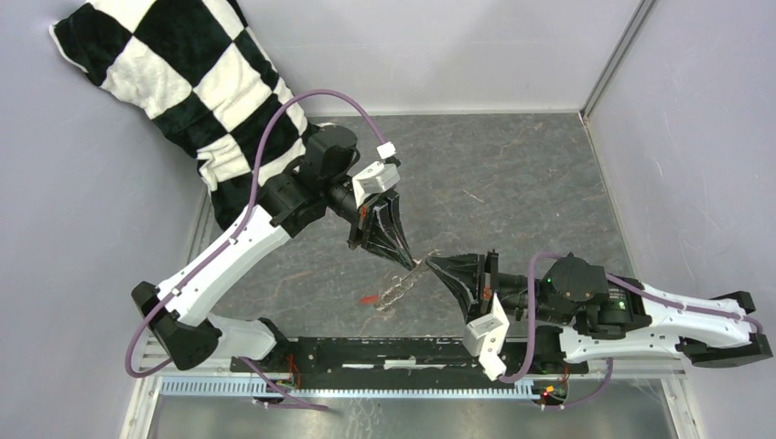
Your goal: Put the keys on the keyring
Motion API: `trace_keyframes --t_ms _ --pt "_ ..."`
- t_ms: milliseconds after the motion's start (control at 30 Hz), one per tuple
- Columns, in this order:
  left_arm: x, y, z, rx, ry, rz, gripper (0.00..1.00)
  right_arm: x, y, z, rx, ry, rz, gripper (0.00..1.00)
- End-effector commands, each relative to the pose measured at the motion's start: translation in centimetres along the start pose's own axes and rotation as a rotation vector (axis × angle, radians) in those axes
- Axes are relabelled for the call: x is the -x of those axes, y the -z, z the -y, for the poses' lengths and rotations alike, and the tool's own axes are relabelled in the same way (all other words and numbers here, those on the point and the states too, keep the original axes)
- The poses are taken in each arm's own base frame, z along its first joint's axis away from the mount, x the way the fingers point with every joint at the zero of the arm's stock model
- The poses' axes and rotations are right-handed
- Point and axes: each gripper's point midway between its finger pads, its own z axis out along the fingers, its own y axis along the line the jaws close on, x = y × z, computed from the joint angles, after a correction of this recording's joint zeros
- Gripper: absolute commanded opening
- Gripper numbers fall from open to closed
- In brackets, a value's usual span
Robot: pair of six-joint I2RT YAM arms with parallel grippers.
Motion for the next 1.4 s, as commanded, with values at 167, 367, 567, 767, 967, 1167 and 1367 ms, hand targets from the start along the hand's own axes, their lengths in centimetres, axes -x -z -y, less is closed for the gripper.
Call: trace_keyframes --t_ms 167,367,567,767,967,1167,1367 --pt "0.3 0.3 1.0 -0.026 -0.009 0.013 0.02 -0.6 0.2 0.8 -0.067 -0.021 -0.021 0.01" --pt "-2.5 3.8 -3.1 0.173 0.038 0.032 0.02 -3.0 1.5 2.0 -0.248 -0.209 -0.116 0.35" --pt "-6.8 14.0 -9.4 0.518 0.137 0.076 0.02 -5.2 0.9 -2.5 -0.219 -0.403 -0.178 0.55" --pt "-10.7 14.7 -7.8 0.603 0.127 -0.042 0.02 -8.1 -3.4 -14.3 -0.035 -0.575 -0.223 0.62" --pt "-15.2 14.8 -4.1 0.538 0.221 -0.209 0.02 -10.4 -4.3 -21.0 0.089 -0.628 -0.104 0.60" --pt "-17.1 14.0 -1.8 0.538 0.083 -0.278 0.02 -10.8 -6.4 -23.5 0.255 -0.662 0.025 0.55" --pt "-15.3 13.4 -0.8 0.557 0.042 -0.242 0.02 -9.9 -8.8 -24.4 0.418 -0.754 0.178 0.49"
